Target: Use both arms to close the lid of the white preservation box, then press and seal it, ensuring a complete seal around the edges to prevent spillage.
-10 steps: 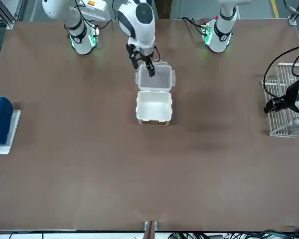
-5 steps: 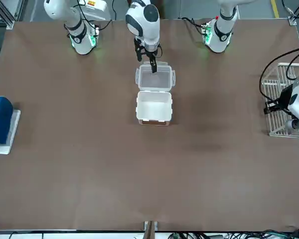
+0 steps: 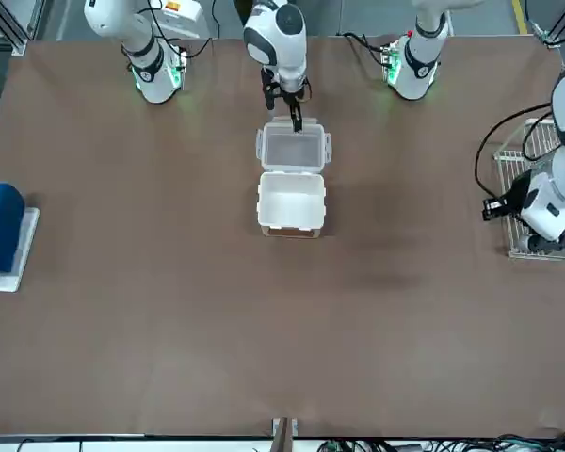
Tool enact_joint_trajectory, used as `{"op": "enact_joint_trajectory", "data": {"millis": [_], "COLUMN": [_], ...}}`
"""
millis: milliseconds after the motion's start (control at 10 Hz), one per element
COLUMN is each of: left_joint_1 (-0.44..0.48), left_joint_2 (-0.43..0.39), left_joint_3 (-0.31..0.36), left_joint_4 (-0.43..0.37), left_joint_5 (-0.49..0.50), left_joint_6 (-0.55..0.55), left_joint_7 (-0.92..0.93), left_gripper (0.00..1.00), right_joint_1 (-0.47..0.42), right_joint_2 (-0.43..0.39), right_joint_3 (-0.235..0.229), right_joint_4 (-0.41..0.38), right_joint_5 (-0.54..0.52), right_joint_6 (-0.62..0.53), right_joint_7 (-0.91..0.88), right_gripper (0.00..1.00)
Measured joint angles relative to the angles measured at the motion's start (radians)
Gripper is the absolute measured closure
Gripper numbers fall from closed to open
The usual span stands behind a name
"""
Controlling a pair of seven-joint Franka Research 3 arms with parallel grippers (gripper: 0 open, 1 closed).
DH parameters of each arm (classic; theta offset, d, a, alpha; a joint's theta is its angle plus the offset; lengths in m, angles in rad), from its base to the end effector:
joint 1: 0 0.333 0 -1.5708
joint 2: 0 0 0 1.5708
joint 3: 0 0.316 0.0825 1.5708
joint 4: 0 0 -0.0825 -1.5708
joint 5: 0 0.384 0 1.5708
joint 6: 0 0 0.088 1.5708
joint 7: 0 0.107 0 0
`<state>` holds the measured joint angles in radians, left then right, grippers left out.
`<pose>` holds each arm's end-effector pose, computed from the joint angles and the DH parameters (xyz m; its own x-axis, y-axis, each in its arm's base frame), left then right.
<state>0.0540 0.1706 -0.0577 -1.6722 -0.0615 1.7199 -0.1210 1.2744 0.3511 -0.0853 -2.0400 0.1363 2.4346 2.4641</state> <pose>0.6012 -0.0059 0.4901 0.9835 0.1255 -0.1301 0.1333 -0.9896 0.0537 0.2223 0.5584 0.2744 0.1973 -0.9776 -0.0733 -0.9797 -0.1994 0.0228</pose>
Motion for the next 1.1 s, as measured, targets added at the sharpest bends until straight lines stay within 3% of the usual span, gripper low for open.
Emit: {"op": "enact_joint_trajectory", "data": {"millis": [100,300,800,1100], "left_joint_1": [-0.001,-0.002,0.001,0.002], "left_joint_2": [0.004,0.005,0.005,0.005], "left_joint_3": [0.000,0.000,0.000,0.001], "left_joint_4": [0.000,0.000,0.000,0.001], "left_joint_5": [-0.001,-0.001,-0.002,-0.002], "left_joint_6": [0.003,0.005,0.020,0.023], "left_joint_7": [0.000,0.000,-0.020,-0.020], "left_gripper": [0.99,0.99,0.99,0.99], "right_joint_1": [0.000,-0.002,-0.002,-0.005], "right_joint_2": [0.000,0.000,-0.001,-0.009], "right_joint_3": [-0.005,-0.016,-0.017,-0.020], "right_joint_4": [0.000,0.002,0.006,0.051], "right_joint_5": [0.000,0.001,0.005,0.006], "right_joint_6": [0.006,0.004,-0.003,-0.085], "right_joint_7": [0.001,0.008,0.026,0.032], "right_gripper": [0.63,0.87,0.87,0.87]}}
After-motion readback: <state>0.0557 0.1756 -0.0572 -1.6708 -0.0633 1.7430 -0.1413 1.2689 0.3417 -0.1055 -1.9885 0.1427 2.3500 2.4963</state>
